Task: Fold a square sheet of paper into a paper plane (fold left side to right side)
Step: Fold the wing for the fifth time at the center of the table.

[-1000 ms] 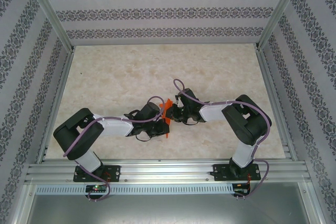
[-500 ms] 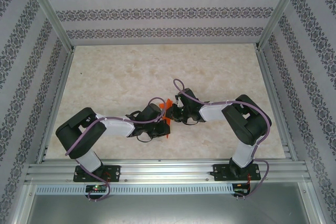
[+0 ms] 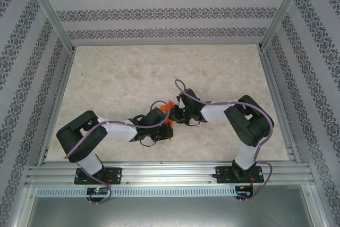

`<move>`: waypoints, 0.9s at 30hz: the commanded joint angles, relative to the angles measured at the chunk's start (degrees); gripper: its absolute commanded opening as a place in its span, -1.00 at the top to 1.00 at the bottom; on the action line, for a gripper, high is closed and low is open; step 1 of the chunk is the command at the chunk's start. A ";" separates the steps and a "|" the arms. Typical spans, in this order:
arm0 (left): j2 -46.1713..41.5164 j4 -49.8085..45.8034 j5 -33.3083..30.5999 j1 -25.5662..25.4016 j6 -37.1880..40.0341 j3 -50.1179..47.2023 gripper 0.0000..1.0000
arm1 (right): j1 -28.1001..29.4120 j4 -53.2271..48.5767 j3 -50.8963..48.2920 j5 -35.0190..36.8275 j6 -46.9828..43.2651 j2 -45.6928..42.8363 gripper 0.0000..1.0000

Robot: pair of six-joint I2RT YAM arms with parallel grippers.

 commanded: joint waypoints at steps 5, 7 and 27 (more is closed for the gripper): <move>-1.98 -10.53 5.75 -5.27 -3.52 -5.61 0.87 | -0.37 -4.19 -0.93 6.40 -1.87 4.81 0.65; -2.92 -10.84 5.86 -5.32 -3.74 -5.90 0.87 | -0.39 -4.16 -0.94 6.34 -1.85 4.74 0.65; -12.29 -12.98 8.16 7.54 4.96 4.44 0.81 | -0.22 -3.35 -1.11 5.37 -1.41 4.42 0.65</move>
